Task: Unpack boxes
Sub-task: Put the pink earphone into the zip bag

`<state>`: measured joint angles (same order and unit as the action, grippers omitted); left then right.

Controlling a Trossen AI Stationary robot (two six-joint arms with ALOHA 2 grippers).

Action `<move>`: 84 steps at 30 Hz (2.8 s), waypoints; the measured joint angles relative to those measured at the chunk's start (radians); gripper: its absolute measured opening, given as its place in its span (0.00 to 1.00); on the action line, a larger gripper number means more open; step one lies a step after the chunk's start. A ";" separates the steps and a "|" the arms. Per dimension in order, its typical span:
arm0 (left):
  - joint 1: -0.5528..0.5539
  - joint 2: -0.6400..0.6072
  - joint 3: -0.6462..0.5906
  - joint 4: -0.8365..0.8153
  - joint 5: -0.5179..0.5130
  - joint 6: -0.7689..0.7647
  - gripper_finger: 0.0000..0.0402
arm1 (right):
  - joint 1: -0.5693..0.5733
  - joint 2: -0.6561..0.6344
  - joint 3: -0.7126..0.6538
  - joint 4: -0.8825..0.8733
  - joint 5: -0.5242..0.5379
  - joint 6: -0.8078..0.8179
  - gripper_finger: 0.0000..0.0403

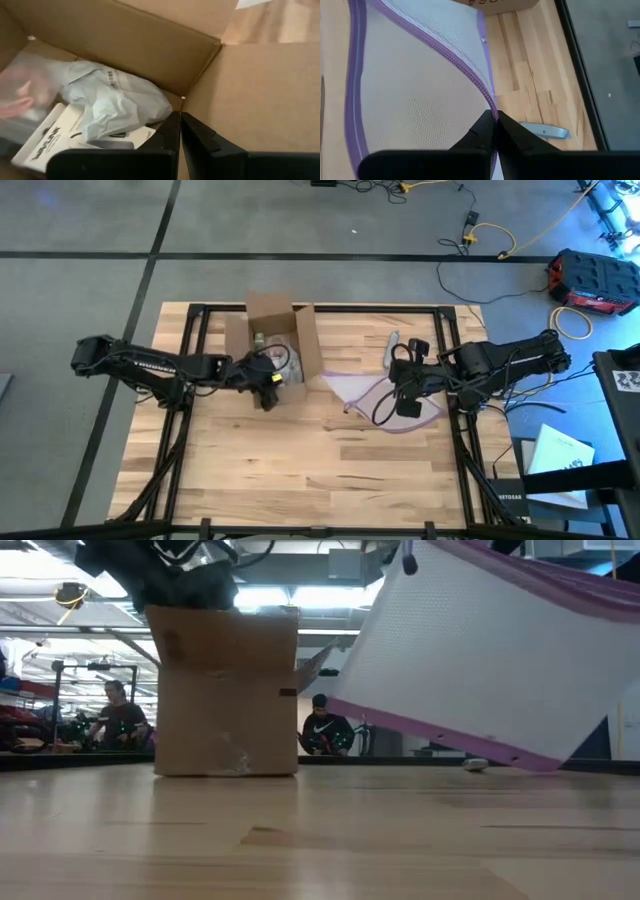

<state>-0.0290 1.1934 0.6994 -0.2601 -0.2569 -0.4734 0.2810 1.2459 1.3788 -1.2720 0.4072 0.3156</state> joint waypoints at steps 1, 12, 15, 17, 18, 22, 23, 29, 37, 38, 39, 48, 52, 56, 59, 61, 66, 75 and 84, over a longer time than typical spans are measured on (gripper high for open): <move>-0.013 0.000 0.000 0.017 0.021 -0.013 0.00 | 0.000 0.000 0.000 0.000 0.000 -0.001 0.00; -0.200 -0.003 0.016 0.242 0.379 -0.059 0.00 | 0.000 0.000 0.000 -0.002 -0.008 -0.010 0.00; -0.241 -0.006 0.031 0.261 0.287 -0.011 0.00 | 0.000 0.000 0.000 -0.004 -0.008 -0.010 0.00; -0.245 -0.010 0.061 0.249 0.194 0.025 0.00 | 0.000 0.000 0.000 -0.005 -0.008 -0.014 0.00; -0.235 -0.012 0.089 0.191 0.140 0.011 0.00 | 0.000 0.000 0.000 -0.005 -0.008 -0.017 0.00; -0.157 -0.004 0.242 -0.197 0.002 0.019 0.02 | 0.000 0.000 0.000 -0.004 -0.008 -0.023 0.00; -0.145 -0.002 0.280 -0.233 -0.007 0.067 0.03 | 0.000 0.000 0.000 -0.004 -0.008 -0.032 0.00; -0.060 0.011 0.470 -0.298 -0.076 0.317 0.22 | 0.000 0.000 0.000 -0.003 -0.026 -0.033 0.00; 0.091 0.193 0.486 -0.456 -0.153 0.272 0.58 | 0.000 0.000 0.000 -0.003 -0.050 -0.031 0.00; 0.100 0.223 0.486 -0.450 -0.148 0.274 0.61 | 0.000 0.000 0.000 -0.003 -0.051 -0.031 0.00; 0.103 0.250 0.485 -0.433 -0.142 0.275 0.64 | 0.000 0.000 0.000 -0.003 -0.051 -0.031 0.00; 0.167 0.396 0.485 -0.445 0.031 0.266 0.64 | 0.000 0.000 0.000 -0.009 -0.051 -0.032 0.00; 0.193 0.399 0.484 -0.420 0.044 0.244 0.61 | 0.000 0.000 0.000 -0.013 -0.051 -0.033 0.00; 0.226 0.360 0.412 -0.327 0.060 0.245 0.61 | 0.000 0.000 0.000 -0.013 -0.064 -0.039 0.00; 0.253 0.327 0.328 -0.256 0.144 0.224 0.62 | 0.000 0.000 0.000 -0.013 -0.064 -0.044 0.00; 0.255 0.307 0.281 -0.193 0.153 0.234 0.62 | 0.000 0.000 0.000 -0.014 -0.064 -0.053 0.00; 0.266 0.321 0.247 -0.181 0.125 0.281 0.62 | 0.000 0.000 0.000 -0.016 -0.064 -0.063 0.00; 0.311 0.416 0.219 -0.127 0.158 0.252 0.62 | 0.000 0.000 0.000 -0.016 -0.063 -0.062 0.00; 0.300 0.504 0.221 -0.085 0.180 0.219 0.61 | 0.000 0.000 0.000 -0.014 -0.056 -0.059 0.00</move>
<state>0.2708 1.6978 0.9203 -0.3456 -0.0772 -0.2544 0.2810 1.2461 1.3785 -1.2864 0.3508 0.2565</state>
